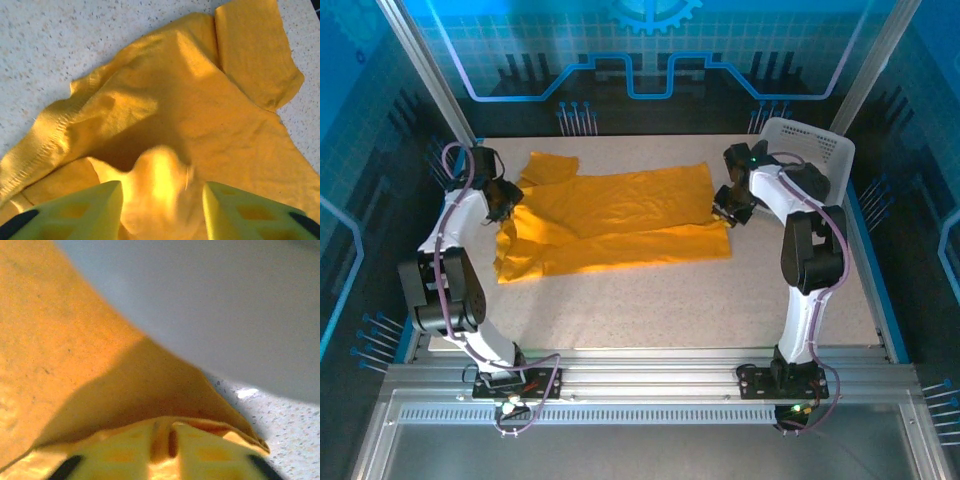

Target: Fold and stack the t-shirts

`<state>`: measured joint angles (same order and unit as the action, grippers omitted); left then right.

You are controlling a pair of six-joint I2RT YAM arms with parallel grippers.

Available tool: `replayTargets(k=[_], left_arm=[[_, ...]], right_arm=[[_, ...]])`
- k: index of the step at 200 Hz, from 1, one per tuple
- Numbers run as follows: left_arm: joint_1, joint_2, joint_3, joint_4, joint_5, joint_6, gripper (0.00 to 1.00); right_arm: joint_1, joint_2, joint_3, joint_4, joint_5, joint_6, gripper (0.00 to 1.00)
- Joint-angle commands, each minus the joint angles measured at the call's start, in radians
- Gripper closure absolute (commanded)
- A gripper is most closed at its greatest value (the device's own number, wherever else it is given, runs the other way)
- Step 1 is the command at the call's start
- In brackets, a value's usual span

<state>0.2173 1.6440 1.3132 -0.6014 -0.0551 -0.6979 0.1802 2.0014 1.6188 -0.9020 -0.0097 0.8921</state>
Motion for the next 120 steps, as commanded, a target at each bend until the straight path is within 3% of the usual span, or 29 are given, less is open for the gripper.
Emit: replayTargets(k=[1,26,48,77,120], left_arm=[[0.037,-0.076,-0.001,-0.128,-0.002,0.007,0.45],[0.103,-0.203,-0.163,-0.192,0.009,-0.08,0.42],[0.148,-0.28,-0.327,-0.198,0.021,-0.163,0.43],[0.212,-0.273,-0.485,-0.117,0.116,-0.252,0.42],[0.235,-0.224,-0.534,-0.056,0.101,-0.234,0.43]], right_arm=[[-0.013,-0.046,0.023,-0.05,0.006,-0.06,0.53],[-0.018,-0.138,-0.085,-0.039,-0.021,-0.081,0.46],[-0.011,-0.224,-0.253,0.019,-0.059,-0.08,0.47],[0.002,-0.274,-0.442,0.12,-0.114,-0.067,0.47],[-0.017,-0.253,-0.545,0.268,-0.183,-0.011,0.47]])
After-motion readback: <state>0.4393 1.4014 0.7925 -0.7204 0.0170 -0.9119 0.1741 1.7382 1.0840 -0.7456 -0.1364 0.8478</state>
